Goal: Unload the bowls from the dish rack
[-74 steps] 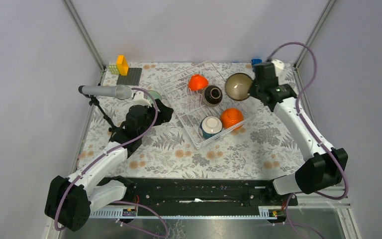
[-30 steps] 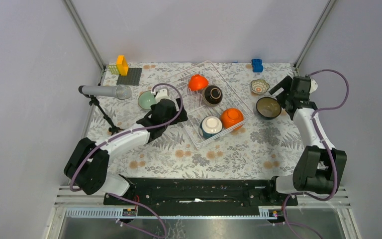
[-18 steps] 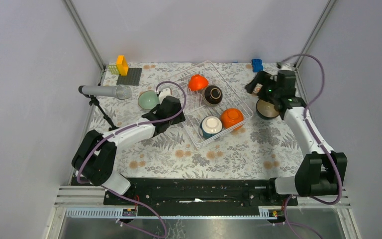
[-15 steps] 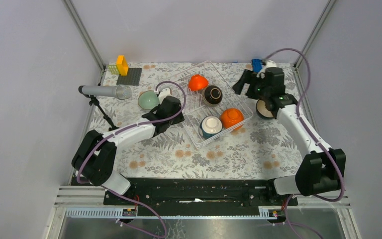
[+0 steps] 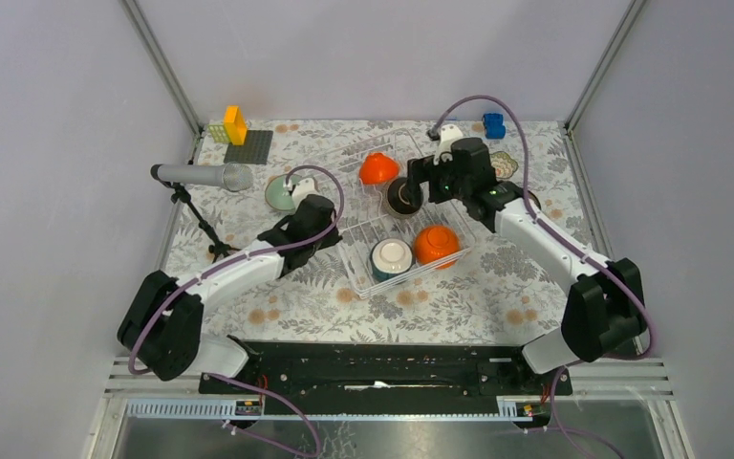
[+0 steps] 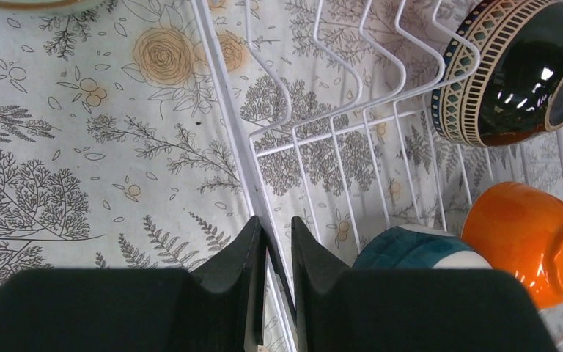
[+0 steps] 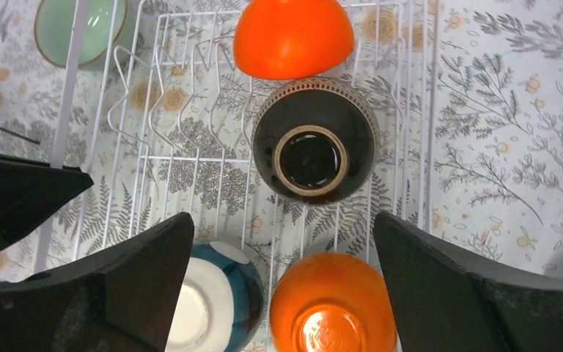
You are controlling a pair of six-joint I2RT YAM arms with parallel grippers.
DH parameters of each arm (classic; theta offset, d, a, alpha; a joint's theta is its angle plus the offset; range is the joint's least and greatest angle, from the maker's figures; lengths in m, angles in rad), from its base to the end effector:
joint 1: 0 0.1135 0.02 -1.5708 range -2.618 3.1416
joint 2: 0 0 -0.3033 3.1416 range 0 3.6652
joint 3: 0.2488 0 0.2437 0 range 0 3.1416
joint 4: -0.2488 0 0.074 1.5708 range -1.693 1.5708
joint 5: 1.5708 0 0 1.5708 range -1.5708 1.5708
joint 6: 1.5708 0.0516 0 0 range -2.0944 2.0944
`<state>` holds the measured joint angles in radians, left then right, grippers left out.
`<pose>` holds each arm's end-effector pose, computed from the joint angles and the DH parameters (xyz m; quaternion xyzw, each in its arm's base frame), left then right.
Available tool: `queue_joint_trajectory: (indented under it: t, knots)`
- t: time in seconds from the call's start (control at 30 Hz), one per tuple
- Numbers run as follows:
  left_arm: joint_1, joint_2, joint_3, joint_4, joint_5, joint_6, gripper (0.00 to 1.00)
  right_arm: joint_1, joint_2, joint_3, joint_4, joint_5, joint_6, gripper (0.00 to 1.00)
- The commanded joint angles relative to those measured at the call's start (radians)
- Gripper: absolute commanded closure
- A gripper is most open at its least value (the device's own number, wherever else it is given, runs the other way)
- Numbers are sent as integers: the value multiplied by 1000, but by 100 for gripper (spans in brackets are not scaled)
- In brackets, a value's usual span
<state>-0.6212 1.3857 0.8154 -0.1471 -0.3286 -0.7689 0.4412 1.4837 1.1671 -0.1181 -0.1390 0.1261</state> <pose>0.2439 -0.1541 0.2539 -0.1338 0.8906 -0.1471 0.4089 0.3136 0.1560 0.3465 -0.1688 0.8246 0.2064 0.4989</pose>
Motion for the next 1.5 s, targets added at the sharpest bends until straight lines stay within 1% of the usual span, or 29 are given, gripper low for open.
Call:
queue_joint_trajectory:
  t: [0.0, 0.07, 0.13, 0.23, 0.3, 0.37, 0.43, 0.47, 0.5, 0.6, 0.73, 0.83, 1.07, 1.27, 1.33, 1.47]
  knots:
    - [-12, -83, -38, 18, 100, 121, 100, 80, 34, 63, 35, 36, -211, 0]
    - [-12, -99, -51, 15, 129, 152, 100, 99, 58, 58, 59, 18, -282, 0]
    - [-14, -111, -56, 4, 147, 181, 100, 102, 83, 52, 75, -39, -392, 0]
    - [-14, -130, -63, -15, 155, 211, 100, 107, 121, 62, 91, -49, -545, 0]
    - [-12, -148, -76, -15, 158, 221, 98, 108, 154, 110, 50, -55, -617, 0]
    - [-13, -164, -89, -12, 155, 216, 95, 106, 199, 184, -37, -122, -685, 0]
    - [-14, -176, -98, -9, 156, 210, 87, 107, 251, 254, -98, -177, -740, 1]
    - [-13, -183, -106, -4, 157, 207, 81, 106, 275, 289, -115, -181, -762, 2]
    - [-13, -189, -116, 8, 156, 204, 73, 107, 298, 318, -132, -181, -786, 2]
    - [-14, -219, -159, 58, 146, 187, 54, 108, 363, 398, -196, -180, -866, 4]
    - [-14, -256, -170, 81, 134, 176, 34, 107, 424, 459, -264, -179, -1003, 4]
    - [-14, -268, -144, 57, 107, 164, 27, 107, 452, 480, -289, -168, -1108, 2]
    - [-14, -296, -157, 61, 115, 129, 26, 108, 545, 623, -404, -161, -1202, 2]
    - [-13, -328, -151, 37, 118, 130, 26, 109, 588, 638, -443, -187, -1244, 2]
    - [-13, -327, -144, 27, 119, 125, 26, 108, 602, 644, -464, -191, -1267, 4]
    - [-13, -329, -143, 20, 115, 113, 26, 112, 636, 664, -458, -148, -1271, 6]
